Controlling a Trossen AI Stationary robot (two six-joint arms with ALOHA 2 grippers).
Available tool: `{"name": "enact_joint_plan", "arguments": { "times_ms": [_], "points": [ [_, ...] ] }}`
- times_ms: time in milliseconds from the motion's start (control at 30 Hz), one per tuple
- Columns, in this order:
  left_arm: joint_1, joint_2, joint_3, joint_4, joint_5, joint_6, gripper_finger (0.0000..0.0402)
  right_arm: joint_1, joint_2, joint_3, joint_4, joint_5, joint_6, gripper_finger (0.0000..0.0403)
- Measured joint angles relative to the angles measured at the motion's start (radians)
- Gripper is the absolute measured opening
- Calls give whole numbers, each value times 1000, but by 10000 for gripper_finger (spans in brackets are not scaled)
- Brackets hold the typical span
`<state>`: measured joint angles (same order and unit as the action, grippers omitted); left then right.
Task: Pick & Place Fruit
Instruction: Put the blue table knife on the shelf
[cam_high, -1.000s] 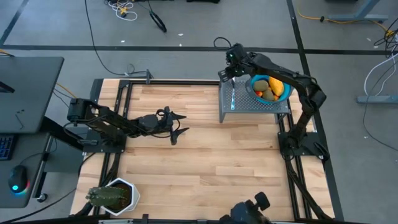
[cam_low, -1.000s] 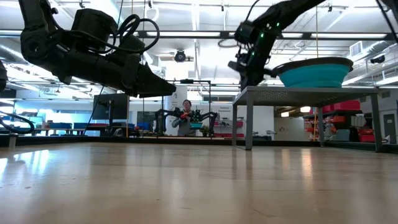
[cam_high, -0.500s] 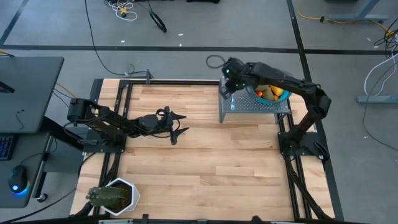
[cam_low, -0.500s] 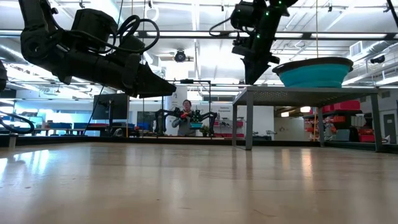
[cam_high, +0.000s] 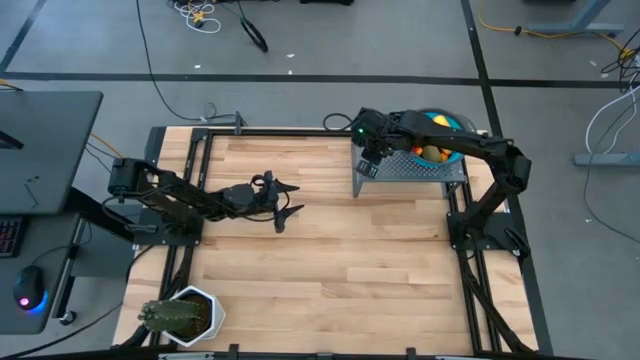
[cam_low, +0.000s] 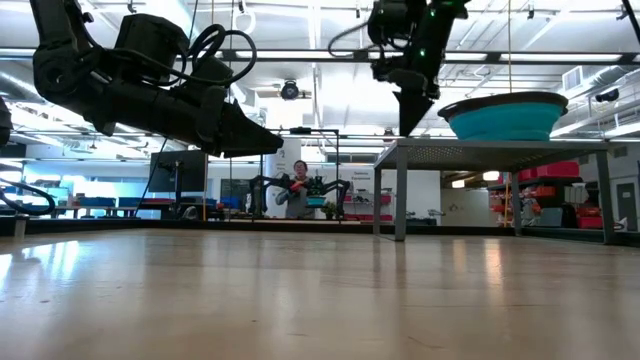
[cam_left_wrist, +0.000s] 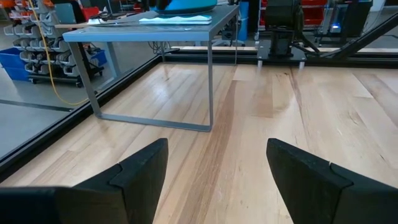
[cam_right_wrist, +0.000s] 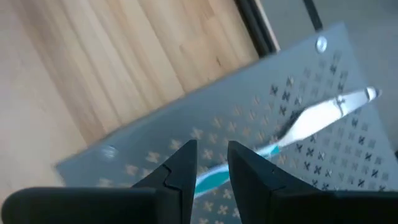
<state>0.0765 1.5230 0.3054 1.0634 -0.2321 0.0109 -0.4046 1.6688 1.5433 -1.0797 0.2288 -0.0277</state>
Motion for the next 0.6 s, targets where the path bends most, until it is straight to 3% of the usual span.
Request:
{"name": "enact_joint_plan", "arguments": {
  "times_ms": [200,400,600],
  "points": [
    [0,0,0,-1,0,0,279,14,1,-68,6,30,-45,99],
    [0,0,0,-2,0,1,279,46,1,-82,2,132,-80,99],
    [0,0,0,-4,-2,2,279,52,1,-82,-5,137,-93,99]
  ]
}}
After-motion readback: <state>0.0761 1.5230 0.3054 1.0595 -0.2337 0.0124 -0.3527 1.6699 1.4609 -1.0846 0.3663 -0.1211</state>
